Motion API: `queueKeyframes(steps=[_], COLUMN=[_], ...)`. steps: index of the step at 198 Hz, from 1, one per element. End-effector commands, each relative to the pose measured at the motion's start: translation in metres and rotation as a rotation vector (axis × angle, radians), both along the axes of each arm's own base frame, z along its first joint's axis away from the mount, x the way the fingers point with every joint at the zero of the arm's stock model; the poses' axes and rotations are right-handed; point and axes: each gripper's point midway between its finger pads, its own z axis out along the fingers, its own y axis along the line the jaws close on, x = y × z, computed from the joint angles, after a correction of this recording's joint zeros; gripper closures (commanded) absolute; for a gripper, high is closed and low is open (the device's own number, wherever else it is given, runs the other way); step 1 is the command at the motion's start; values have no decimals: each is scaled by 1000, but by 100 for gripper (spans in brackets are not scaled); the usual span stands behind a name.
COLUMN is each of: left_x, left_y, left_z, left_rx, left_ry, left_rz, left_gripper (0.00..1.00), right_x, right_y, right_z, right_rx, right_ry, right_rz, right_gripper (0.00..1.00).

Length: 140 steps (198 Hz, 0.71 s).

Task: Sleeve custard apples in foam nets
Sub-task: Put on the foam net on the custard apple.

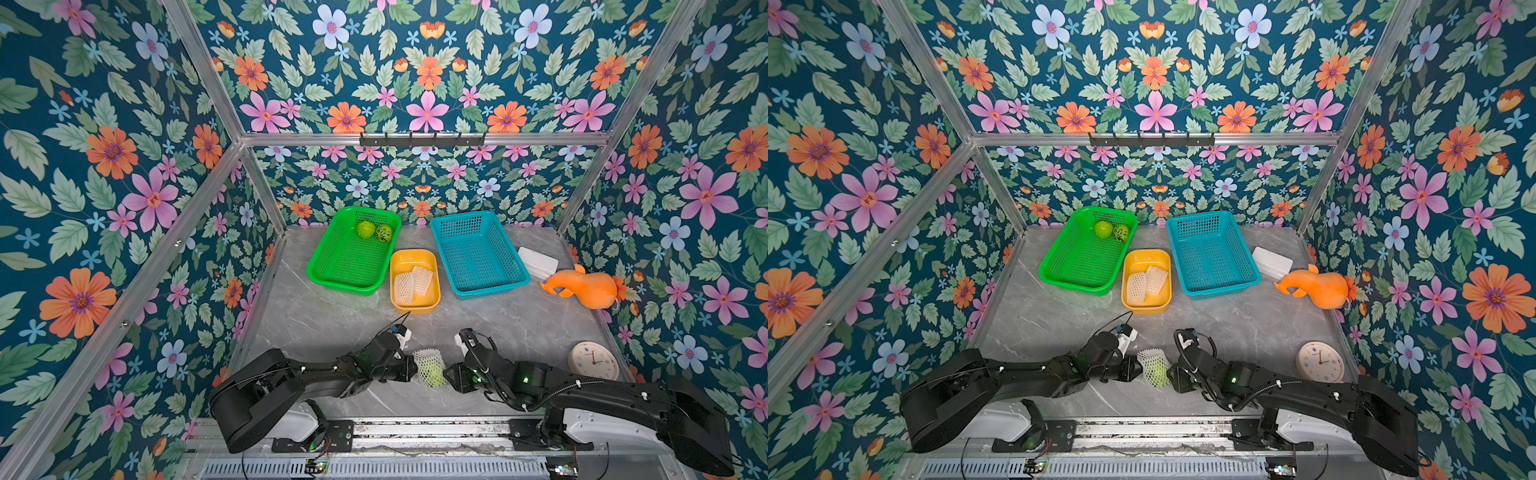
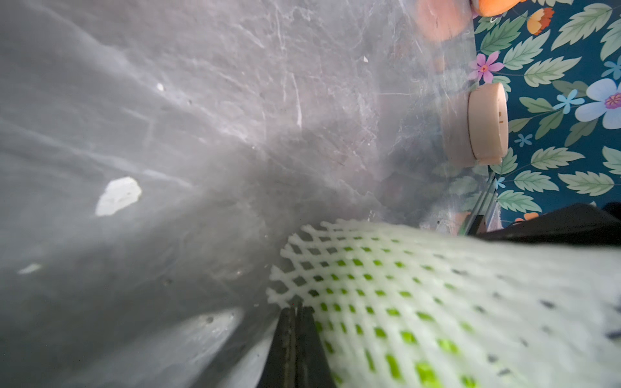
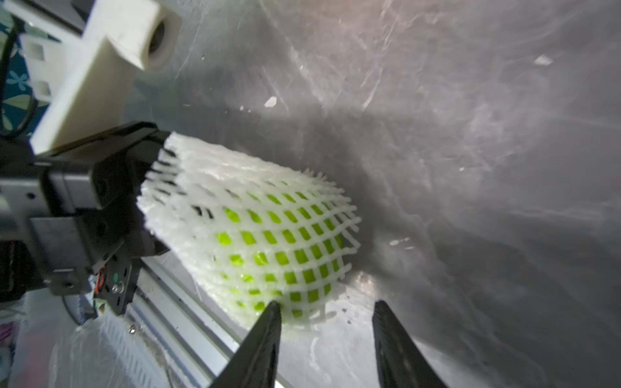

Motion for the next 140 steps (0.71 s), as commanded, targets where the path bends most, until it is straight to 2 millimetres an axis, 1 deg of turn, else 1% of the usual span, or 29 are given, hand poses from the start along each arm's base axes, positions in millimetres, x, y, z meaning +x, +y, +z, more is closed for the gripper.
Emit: queueKeyframes(steps=[1,12,27,46,82,115,128,140], left_x=[1,2,1,1,-1,-3,-4,-3], left_y=[-1,-2,-2,-1,6,11,12,14], left_z=[1,2,1,1,-3,-7,-7,-5], left_rx=[2,1,5,9,33,48,50,58], left_ry=[-13,-14,-13,-12,-8,-1,0,-3], left_rz=[-7,-7,-5,-3,5,14,16,17], left_gripper=[100,100,100,100,100,100,94,91], right_x=[-2,-3,-1,-1,-5,-4,-5,-5], right_y=[15,16,18,18,21,16,16,14], right_z=[0,-6,-8,-11,-22,-27,-26,-22], right_rx=[60,47,32,14,-16,-38,-40,-44], right_ry=[26,38,37,38,70,72,73,72], right_rz=[25,29,30,36,59,46,48,47], right_gripper=[65,75,88,94,94,94,92,85])
